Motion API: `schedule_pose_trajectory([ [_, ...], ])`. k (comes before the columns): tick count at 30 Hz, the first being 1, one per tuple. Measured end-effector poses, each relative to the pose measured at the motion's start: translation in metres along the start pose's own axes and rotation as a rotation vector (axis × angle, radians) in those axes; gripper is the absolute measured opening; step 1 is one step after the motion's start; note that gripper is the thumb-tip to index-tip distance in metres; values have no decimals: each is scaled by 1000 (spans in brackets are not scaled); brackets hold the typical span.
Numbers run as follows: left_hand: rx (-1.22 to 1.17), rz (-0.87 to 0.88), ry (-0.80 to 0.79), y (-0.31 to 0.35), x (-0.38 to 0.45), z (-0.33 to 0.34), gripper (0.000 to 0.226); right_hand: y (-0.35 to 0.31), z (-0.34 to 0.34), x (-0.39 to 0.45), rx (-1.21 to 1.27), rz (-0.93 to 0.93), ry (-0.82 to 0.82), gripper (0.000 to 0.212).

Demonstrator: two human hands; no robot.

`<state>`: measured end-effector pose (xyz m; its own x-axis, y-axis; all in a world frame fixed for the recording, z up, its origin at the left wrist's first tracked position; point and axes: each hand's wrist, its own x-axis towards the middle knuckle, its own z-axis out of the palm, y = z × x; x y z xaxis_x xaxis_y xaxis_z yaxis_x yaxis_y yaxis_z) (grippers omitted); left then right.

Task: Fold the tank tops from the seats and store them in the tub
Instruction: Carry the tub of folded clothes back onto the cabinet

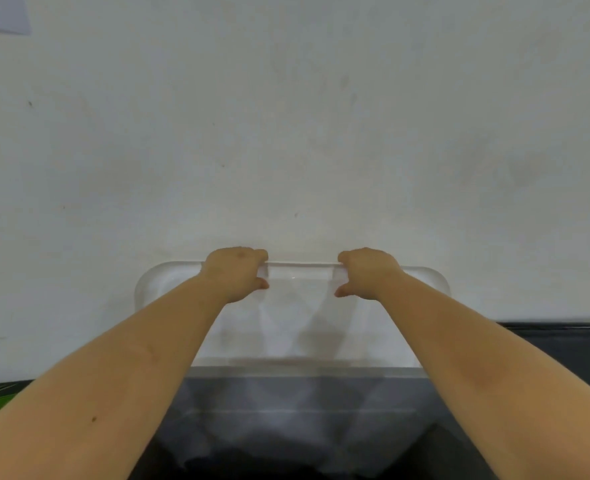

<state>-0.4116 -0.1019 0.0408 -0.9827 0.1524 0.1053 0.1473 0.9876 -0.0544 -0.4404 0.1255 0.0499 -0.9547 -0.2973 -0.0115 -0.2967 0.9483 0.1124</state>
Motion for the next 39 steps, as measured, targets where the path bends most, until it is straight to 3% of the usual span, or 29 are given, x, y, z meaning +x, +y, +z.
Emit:
schedule_pose_trajectory([
  [5,25,46,24,8,-25,-14,38,0,-12,-30,-75,-61,11,39],
  [18,-29,127,313,32,-126,-76,32,-4,-70,-153,-208,-110,329,35],
  [28,-56,271,422,33,-168,-50,32,-25,-42,-217,-249,-56,435,34],
  [32,-129,361,492,37,-196,-40,18,-34,-22,-244,-162,-25,479,29],
  [39,-247,213,354,59,-261,-45,26,-32,-9,-301,-31,-62,418,22],
])
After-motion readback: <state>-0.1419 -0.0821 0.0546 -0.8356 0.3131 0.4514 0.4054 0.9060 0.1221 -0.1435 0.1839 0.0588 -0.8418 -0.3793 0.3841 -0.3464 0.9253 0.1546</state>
